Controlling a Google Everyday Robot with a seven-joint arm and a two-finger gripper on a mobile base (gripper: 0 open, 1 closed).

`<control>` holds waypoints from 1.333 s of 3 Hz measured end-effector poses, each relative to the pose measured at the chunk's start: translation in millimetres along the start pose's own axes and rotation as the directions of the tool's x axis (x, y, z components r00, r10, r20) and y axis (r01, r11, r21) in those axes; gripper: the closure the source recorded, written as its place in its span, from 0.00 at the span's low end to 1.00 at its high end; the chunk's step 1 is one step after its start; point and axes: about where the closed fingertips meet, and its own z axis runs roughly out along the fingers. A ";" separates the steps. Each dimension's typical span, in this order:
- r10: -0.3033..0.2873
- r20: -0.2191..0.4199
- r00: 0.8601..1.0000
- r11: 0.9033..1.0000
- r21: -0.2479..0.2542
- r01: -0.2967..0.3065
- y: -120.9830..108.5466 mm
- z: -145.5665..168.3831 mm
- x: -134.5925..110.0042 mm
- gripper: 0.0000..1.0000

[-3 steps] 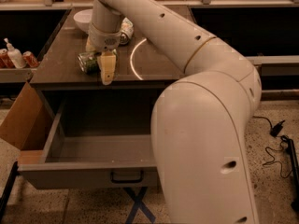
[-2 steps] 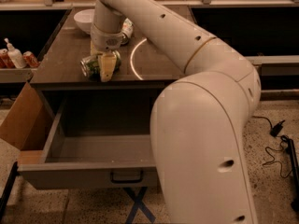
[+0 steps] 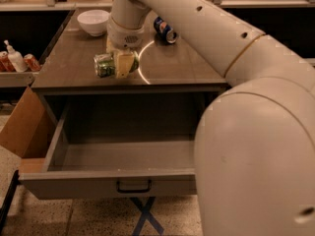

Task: Place green can into top drawer

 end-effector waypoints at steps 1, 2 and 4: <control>0.054 0.014 0.998 0.998 0.009 -0.054 41.5 -31.2 0.2 1.00; 0.110 0.059 0.992 0.993 -0.050 -0.107 84.4 -30.3 -5.5 1.00; 0.128 0.067 0.989 0.989 -0.081 -0.123 94.0 -15.1 -4.2 1.00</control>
Offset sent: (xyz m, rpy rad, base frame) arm -0.1318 -0.0530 0.0005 0.0820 0.2090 -0.1054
